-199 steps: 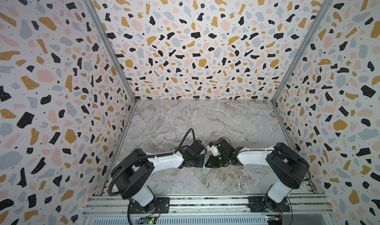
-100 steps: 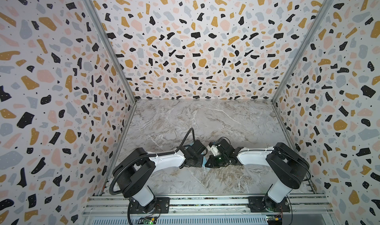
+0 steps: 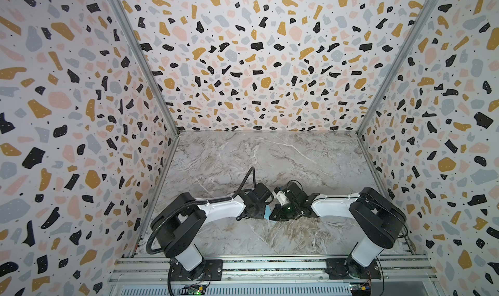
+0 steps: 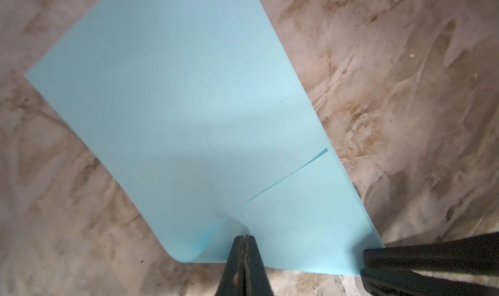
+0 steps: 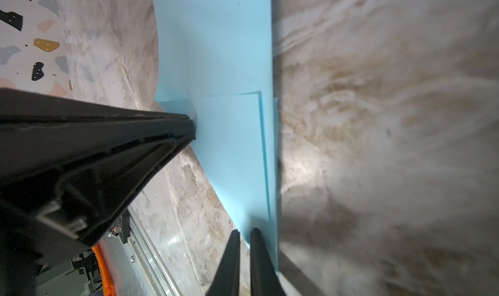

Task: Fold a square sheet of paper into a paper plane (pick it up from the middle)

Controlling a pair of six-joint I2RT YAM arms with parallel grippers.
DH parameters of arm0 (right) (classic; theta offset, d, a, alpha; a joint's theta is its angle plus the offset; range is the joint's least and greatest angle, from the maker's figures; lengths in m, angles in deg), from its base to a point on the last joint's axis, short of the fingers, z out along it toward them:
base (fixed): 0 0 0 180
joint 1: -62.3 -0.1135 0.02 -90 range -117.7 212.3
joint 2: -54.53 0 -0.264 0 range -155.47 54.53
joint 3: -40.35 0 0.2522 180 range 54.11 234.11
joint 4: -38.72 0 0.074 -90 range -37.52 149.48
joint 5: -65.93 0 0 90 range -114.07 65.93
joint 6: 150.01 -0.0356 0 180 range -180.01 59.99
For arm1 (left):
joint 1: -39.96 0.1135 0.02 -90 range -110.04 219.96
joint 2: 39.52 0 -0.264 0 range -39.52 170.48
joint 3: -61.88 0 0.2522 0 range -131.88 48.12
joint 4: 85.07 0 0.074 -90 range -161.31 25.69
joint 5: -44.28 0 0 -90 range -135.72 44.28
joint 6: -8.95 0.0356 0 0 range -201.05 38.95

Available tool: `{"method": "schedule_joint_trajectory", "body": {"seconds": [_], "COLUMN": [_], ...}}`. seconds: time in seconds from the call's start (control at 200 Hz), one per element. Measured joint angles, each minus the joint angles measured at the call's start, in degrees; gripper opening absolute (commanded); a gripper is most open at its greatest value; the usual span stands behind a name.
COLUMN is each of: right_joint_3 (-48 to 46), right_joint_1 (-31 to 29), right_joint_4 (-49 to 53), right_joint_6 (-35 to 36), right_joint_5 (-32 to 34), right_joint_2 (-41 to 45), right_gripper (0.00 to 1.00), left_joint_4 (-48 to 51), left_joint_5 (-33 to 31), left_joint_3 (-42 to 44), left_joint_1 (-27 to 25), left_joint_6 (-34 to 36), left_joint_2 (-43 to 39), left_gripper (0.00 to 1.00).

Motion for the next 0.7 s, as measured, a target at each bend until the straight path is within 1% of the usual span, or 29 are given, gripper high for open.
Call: {"method": "schedule_joint_trajectory", "body": {"seconds": [0.421, 0.701], "right_joint_3": [0.0, 0.1], "right_joint_1": [0.1, 0.1], "right_joint_4": [-0.2, -0.7], "right_joint_6": [0.1, 0.2], "right_joint_5": [-0.2, 0.0], "right_joint_2": [-0.2, -0.4], "right_gripper": [0.13, 0.13], "left_joint_4": [1.3, 2.8], "left_joint_5": [-1.9, -3.3], "left_joint_3": [-0.1, -0.1], "left_joint_1": [0.9, 2.6], "left_joint_6": [1.3, 2.9], "left_joint_2": [0.0, -0.2], "left_gripper": [0.02, 0.02]}}
